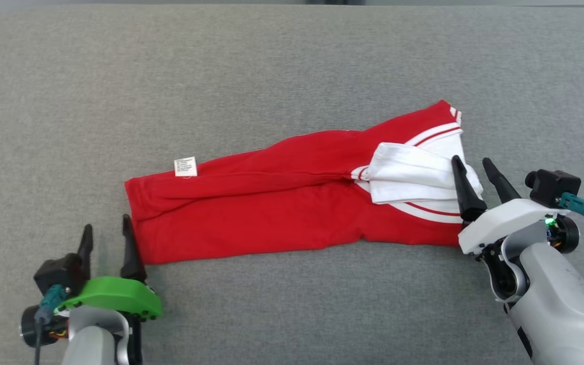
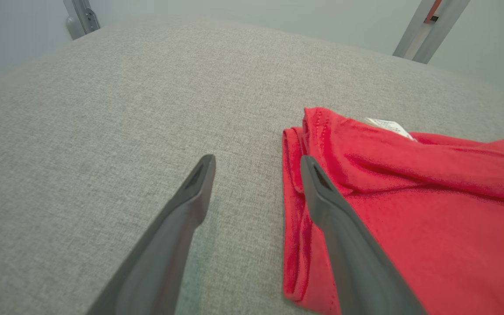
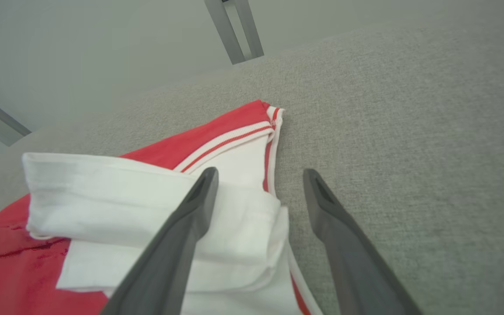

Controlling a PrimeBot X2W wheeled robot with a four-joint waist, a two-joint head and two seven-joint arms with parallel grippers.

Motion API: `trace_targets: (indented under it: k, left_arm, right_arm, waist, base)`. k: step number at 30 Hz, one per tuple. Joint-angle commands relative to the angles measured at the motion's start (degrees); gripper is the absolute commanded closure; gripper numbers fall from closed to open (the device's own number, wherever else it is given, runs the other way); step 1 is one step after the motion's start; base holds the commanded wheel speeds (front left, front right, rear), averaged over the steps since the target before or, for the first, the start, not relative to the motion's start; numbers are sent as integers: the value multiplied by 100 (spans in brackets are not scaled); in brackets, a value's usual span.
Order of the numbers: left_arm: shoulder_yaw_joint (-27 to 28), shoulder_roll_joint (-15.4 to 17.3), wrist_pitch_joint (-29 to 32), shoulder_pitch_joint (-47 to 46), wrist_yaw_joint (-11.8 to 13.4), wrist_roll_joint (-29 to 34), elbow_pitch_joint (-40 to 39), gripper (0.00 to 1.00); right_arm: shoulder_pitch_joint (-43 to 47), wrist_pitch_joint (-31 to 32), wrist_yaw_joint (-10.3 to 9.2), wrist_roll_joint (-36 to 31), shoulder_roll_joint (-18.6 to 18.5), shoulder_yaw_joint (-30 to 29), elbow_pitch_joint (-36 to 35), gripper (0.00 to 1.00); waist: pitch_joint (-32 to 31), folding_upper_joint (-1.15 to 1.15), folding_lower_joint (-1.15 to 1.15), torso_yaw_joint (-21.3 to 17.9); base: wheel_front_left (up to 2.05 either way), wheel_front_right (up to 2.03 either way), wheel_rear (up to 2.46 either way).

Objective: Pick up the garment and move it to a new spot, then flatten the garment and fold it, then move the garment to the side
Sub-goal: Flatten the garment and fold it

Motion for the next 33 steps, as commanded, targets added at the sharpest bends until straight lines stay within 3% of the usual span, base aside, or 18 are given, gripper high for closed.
trace_targets:
  k: [1,6,10,11,12,13,14,19,27,33]
  left_arm:
    - [-92,1,4,97,11,-79,-68,0]
    - [-375,6,4,149,90,-266,-173,0]
    - [-441,6,4,150,129,-327,-233,0]
    - [-450,6,4,159,134,-336,-240,0]
    - [-482,6,4,175,147,-345,-249,0]
    - [-501,6,4,191,155,-351,-252,0]
    - [-523,6,4,208,142,-379,-228,0]
    - [-586,5,4,212,122,-406,-176,0]
    - [-743,8,4,277,115,-469,-96,0]
    - [-858,8,4,299,141,-530,22,0]
  right_arm:
    - [-81,5,-8,-21,-9,-49,171,0]
    - [-284,31,-7,-145,108,-120,899,0]
    - [-244,63,6,24,374,144,1066,0]
    - [-224,64,15,54,405,237,1058,25]
    - [-200,57,17,107,439,337,1047,62]
    - [-183,51,17,157,456,378,1039,91]
    - [-158,37,17,204,461,416,1055,100]
    - [-184,-93,-5,169,273,162,986,100]
    - [48,-119,-8,-296,128,-805,218,100]
    - [332,-118,-8,-460,249,-805,-398,100]
  waist:
    - [39,0,0,185]
    - [105,0,0,430]
    - [141,0,0,498]
    - [139,0,0,500]
    - [130,0,0,494]
    - [118,0,0,484]
    - [92,0,0,462]
    - [-22,0,0,260]
    - [-285,0,0,-235]
    - [-364,0,0,-380]
  base:
    - [0,0,0]
    - [0,0,0]
    - [0,0,0]
    - [0,0,0]
    - [0,0,0]
    - [0,0,0]
    - [0,0,0]
    - [0,0,0]
    - [0,0,0]
    - [0,0,0]
